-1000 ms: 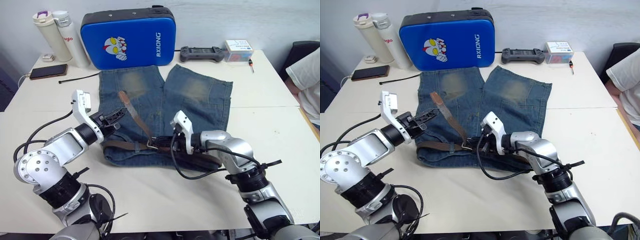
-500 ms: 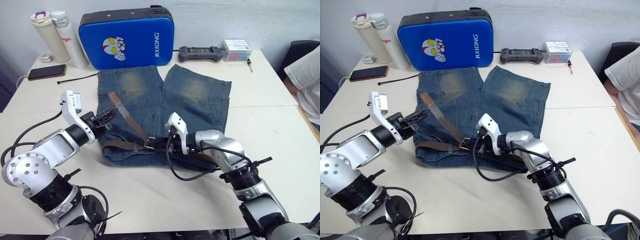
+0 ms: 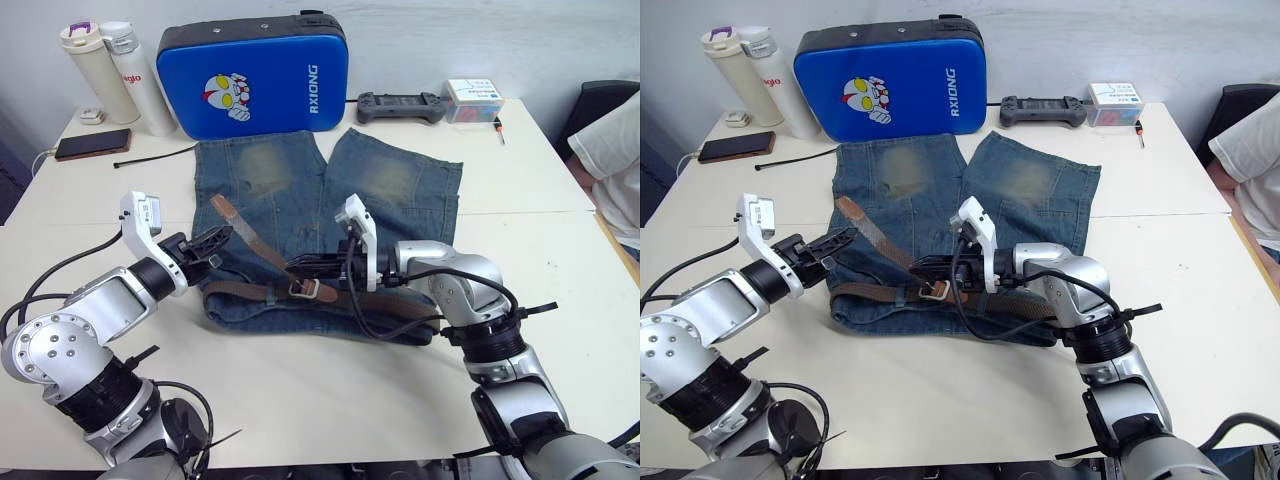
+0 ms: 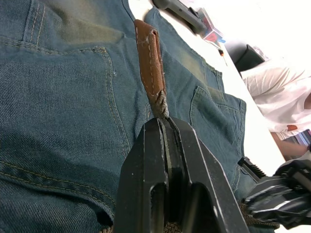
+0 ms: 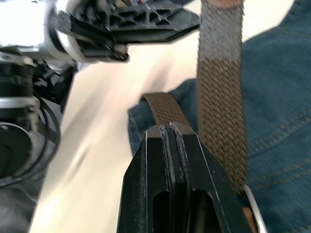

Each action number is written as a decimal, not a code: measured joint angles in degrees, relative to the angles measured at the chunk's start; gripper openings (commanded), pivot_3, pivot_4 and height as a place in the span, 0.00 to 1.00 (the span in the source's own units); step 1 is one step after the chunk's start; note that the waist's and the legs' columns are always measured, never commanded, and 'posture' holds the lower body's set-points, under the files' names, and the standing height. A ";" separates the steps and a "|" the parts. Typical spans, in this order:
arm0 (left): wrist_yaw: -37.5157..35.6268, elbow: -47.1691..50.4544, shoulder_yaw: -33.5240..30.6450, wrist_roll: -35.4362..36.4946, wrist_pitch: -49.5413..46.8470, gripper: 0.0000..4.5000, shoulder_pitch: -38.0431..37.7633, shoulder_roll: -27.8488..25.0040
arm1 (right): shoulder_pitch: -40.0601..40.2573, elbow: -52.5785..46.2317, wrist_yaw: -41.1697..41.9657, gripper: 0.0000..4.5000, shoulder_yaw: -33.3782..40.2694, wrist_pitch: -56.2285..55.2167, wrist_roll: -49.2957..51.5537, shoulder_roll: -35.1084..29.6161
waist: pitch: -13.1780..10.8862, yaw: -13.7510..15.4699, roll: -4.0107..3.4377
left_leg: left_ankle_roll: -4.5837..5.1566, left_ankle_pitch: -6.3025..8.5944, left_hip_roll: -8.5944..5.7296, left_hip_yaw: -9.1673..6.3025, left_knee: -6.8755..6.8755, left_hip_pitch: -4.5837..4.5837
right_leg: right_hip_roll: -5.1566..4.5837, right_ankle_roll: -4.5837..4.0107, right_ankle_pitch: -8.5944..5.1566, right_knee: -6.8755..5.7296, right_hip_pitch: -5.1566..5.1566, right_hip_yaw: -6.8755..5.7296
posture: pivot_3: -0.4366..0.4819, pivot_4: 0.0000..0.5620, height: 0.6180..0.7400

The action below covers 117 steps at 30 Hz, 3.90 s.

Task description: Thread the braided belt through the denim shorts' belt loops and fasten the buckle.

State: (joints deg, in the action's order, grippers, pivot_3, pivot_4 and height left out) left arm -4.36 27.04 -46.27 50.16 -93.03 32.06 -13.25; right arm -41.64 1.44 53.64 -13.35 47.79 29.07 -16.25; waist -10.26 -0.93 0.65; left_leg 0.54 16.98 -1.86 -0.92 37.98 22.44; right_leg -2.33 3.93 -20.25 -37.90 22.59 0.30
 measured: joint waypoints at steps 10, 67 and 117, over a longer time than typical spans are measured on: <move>-0.12 -0.02 0.23 -0.02 0.00 0.00 -0.19 -3.04 | 0.05 5.75 -1.00 0.01 -2.72 -4.74 -6.34 0.75 | 0.00 -0.71 0.00 | -0.01 -0.01 0.00 0.00 -0.04 0.00 | 0.01 0.00 0.00 -0.02 0.04 0.00 | 0.48 0.27 1.00; 58.09 -23.05 31.90 62.06 41.83 0.41 -9.70 -5.15 | 0.78 -14.88 -4.57 0.00 7.11 6.61 1.99 -11.85 | -0.05 0.79 0.08 | 0.09 0.04 -0.03 0.00 0.00 0.06 | -0.06 0.00 0.00 0.17 -0.03 0.02 | 0.48 0.27 1.00; 54.07 -21.04 28.36 62.11 37.20 0.01 -8.46 -8.19 | 0.46 4.77 -3.04 0.00 -9.01 -4.91 -11.29 -0.95 | -0.04 0.14 0.12 | 0.02 -0.01 -0.02 -0.02 -0.05 -0.10 | -0.04 -0.01 0.00 0.17 -0.13 0.01 | 0.48 0.27 1.00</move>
State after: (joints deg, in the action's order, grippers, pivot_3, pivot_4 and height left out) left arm 49.71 6.00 -17.91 112.27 -55.82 23.60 -21.44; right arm -41.18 6.20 50.60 -22.36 42.87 17.78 -17.20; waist -10.30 -0.80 0.77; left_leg 0.57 16.97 -1.88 -0.94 37.94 22.34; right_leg -2.37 3.93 -20.26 -37.72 22.47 0.31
